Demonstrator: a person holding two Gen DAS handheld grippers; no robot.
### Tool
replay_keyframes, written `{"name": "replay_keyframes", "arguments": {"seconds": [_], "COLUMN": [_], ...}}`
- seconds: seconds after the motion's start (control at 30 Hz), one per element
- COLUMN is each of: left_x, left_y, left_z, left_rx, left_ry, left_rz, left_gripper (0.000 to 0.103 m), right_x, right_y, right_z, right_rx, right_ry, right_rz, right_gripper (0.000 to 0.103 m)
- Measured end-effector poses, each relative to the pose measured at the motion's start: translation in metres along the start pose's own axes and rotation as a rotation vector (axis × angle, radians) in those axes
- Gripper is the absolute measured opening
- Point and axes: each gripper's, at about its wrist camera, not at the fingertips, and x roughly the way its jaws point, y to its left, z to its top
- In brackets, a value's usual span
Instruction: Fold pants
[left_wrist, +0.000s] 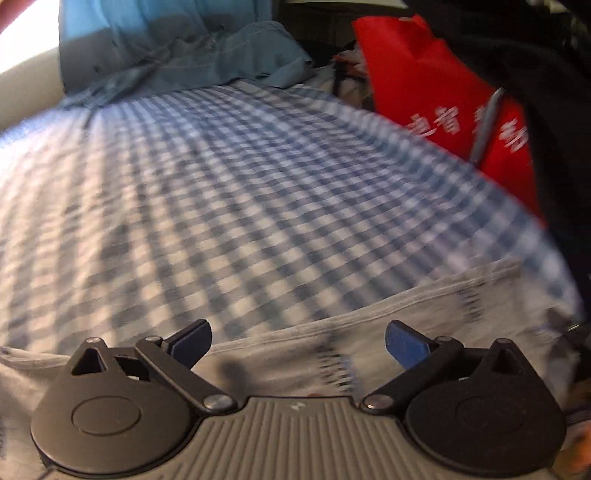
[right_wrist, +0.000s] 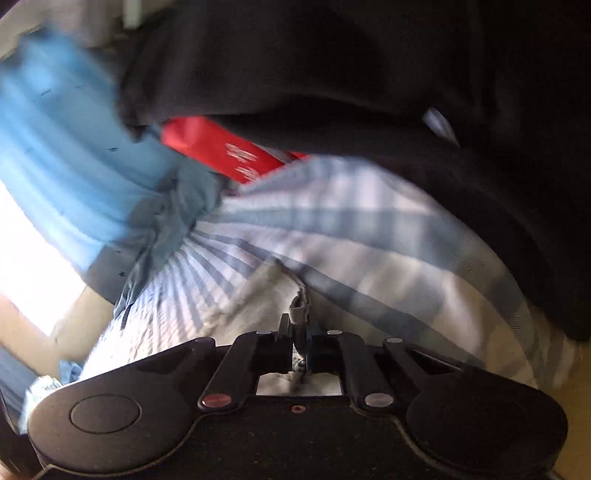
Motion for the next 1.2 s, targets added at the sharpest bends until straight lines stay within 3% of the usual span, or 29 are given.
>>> {"name": "replay_keyframes", "arguments": {"seconds": [0.07,0.2,0.37,0.63,0.7,0.83,0.97,1.2], "left_x": [-0.004,0.014,0.041,0.063,0.062,0.064,0.042,-0.03], "left_y": [0.003,-0.007,-0.039,-0.062,-0.065,-0.073,-0.063,-0.021], "left_z": [0.011,0.037,0.042,0.031,0.031,0.034,0.028,0.024], "left_rx": [-0.074,-0.181,-0.155,-0.229,-0.225,-0.201,-0.197,-0.157], "left_ry": [0.014,0.128,0.189,0.247,0.255,0.302,0.257,0.176], "left_rz": [-0.153,-0.437,-0.515,-0.533,-0.506,-0.391,-0.369,-0.335], "left_gripper": [0.102,0.102,0.102,0.099,0.085,0.01,0.006,0.006], "right_x": [-0.008,-0.019,-0.017,-0.011,-0.01,-0.011,-0.02,-0.06], "right_y": [0.025,0.069,0.105,0.126,0.129,0.137,0.151,0.2], "right_z": [-0.009,-0.033,-0.063,-0.086,-0.09,-0.096,-0.102,-0.119], "right_rx": [-0.172,-0.484,-0.764,-0.933,-0.961,-1.01,-1.058,-1.103], "right_ry": [-0.062,-0.142,-0.163,-0.166,-0.165,-0.167,-0.174,-0.191], "right_rz": [-0.009,-0.049,-0.098,-0.127,-0.13,-0.134,-0.124,-0.031], "right_gripper": [0.005,0.005,0.005,0.005,0.005,0.005,0.005,0.005]}}
